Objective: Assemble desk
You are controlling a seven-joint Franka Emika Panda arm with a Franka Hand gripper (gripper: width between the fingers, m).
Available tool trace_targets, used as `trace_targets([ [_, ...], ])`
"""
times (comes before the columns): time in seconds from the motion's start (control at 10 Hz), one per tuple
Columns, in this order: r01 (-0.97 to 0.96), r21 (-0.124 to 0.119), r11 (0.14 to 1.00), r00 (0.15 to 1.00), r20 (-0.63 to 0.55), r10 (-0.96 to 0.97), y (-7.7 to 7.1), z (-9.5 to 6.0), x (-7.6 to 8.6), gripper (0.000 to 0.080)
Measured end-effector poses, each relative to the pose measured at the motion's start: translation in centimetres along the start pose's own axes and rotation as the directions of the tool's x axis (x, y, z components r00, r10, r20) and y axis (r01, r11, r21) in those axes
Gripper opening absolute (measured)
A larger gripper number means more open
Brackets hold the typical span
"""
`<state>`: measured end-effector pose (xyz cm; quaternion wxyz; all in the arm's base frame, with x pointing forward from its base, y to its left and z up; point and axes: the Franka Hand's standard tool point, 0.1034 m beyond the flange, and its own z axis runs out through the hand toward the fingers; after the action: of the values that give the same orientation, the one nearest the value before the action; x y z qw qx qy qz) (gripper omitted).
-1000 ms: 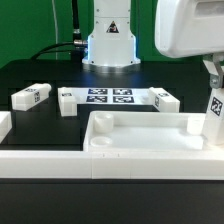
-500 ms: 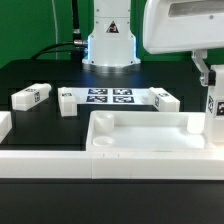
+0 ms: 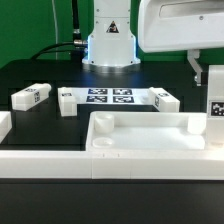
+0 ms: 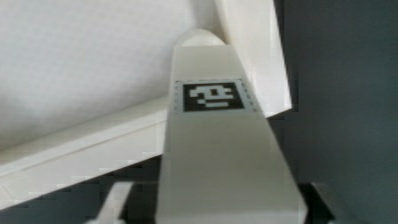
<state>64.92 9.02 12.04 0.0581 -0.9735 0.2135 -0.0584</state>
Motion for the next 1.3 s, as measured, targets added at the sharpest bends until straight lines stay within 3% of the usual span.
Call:
trace_targets([
  [0.4,-0.423,-0.019,0.906,0.906,-0.008,0.423,0.4,0.0,-0.5,0.0291],
  [0.7,-0.594,-0.036,0.803,0.804,-0.007,0.594,0.3,0.0,-0.8,0.0292],
  [1.0,-0.757,-0.047,0.652,0.653,-0.007,0.758,-0.2,0.0,-1.4,0.0292],
  [1.2,-0.861,-0.05,0.507,0.507,0.012,0.862,-1.1,0.1,-2.1,0.0292],
  [1.3,-0.864,-0.049,0.501,0.501,0.015,0.865,-1.1,0.1,-2.1,0.0292],
])
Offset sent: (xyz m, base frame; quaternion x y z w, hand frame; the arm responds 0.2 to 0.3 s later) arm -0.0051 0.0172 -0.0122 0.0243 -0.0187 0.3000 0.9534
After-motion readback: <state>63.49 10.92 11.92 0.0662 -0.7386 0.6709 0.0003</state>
